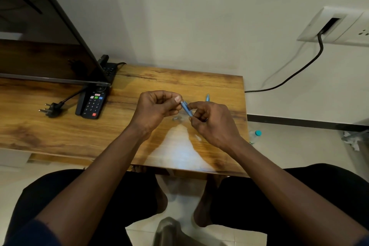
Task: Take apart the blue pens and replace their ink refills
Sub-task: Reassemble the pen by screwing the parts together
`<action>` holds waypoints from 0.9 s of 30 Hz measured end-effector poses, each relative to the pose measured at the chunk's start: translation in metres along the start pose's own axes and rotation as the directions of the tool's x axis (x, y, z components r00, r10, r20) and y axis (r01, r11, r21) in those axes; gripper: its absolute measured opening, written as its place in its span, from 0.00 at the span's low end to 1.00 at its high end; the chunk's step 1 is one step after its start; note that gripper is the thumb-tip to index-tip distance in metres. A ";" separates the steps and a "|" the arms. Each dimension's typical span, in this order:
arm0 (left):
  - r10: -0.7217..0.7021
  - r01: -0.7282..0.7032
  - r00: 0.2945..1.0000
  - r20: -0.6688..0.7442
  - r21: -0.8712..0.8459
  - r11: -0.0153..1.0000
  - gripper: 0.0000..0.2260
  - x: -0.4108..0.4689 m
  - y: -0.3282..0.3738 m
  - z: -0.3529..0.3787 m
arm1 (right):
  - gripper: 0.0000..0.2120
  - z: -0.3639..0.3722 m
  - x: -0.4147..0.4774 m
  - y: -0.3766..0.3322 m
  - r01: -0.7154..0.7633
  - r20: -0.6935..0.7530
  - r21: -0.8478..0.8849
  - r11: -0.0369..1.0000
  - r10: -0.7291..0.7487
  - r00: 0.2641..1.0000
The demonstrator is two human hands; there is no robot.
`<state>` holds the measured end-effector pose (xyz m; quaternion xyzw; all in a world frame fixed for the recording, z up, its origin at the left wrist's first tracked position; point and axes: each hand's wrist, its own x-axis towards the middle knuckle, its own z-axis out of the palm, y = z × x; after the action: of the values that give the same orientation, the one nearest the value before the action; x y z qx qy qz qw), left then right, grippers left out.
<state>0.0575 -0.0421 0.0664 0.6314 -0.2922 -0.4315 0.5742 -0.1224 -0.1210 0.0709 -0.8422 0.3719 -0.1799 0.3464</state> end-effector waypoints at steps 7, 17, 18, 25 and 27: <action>0.057 -0.060 0.998 0.031 0.103 0.993 0.04 0.001 0.004 -0.003 | 0.19 0.001 0.001 0.001 -0.003 -0.005 -0.004 1.000 0.003 1.000; 0.043 -0.059 0.994 0.096 0.167 0.984 0.06 0.000 0.011 -0.008 | 0.19 0.001 0.001 0.001 -0.007 -0.002 -0.008 1.000 0.007 1.000; 0.040 -0.057 0.994 0.099 0.179 0.982 0.06 0.000 0.012 -0.008 | 0.19 0.001 0.001 0.001 0.007 -0.002 -0.029 1.000 -0.007 1.000; -0.007 -0.026 0.991 0.134 0.240 0.971 0.04 0.000 0.015 -0.011 | 0.19 -0.001 -0.001 0.000 0.133 0.020 -0.258 0.957 -0.132 0.991; -0.013 -0.020 0.989 0.147 0.222 0.975 0.04 0.000 0.015 -0.012 | 0.19 -0.002 -0.001 -0.001 0.142 0.025 -0.261 0.955 -0.140 0.990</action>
<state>0.0695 -0.0391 0.0804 0.6578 -0.3817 -0.4403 0.4773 -0.1239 -0.1203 0.0723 -0.9055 0.3305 -0.1509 0.2192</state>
